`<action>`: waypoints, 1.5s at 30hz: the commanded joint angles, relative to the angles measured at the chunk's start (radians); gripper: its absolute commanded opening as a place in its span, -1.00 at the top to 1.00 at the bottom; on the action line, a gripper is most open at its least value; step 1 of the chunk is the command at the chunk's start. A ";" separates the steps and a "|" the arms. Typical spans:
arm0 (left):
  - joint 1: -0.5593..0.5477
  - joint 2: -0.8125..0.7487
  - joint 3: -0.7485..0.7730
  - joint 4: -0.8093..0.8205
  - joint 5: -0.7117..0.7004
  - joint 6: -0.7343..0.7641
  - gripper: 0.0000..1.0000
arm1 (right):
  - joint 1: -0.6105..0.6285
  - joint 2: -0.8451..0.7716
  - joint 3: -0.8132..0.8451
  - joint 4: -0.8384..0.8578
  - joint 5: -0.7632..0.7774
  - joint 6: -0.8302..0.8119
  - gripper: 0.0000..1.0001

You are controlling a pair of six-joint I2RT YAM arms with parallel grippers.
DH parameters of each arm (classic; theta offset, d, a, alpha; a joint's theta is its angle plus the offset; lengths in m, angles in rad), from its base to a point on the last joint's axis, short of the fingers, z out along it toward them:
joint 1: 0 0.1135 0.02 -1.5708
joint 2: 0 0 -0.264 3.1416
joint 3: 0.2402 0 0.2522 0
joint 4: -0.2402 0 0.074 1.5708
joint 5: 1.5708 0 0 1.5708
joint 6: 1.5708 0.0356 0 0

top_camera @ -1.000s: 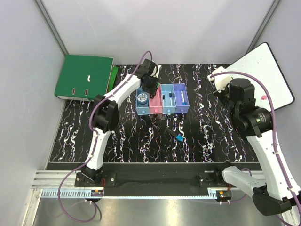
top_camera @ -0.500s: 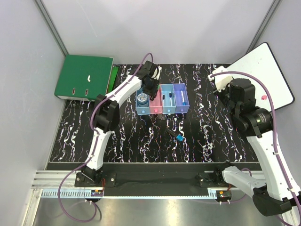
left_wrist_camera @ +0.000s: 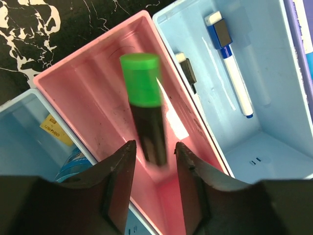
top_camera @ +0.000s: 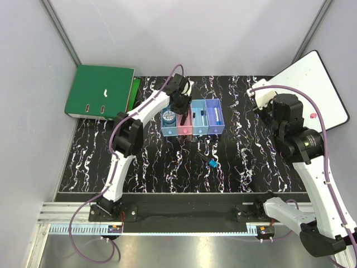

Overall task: Sort the stationery into containers
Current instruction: Place the pen in the storage box, then pick up the pen from the center of the board.

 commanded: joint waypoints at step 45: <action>-0.408 -0.358 -0.433 -0.171 0.244 1.633 -0.86 | -0.004 -0.067 0.004 -0.047 -0.055 -0.042 0.15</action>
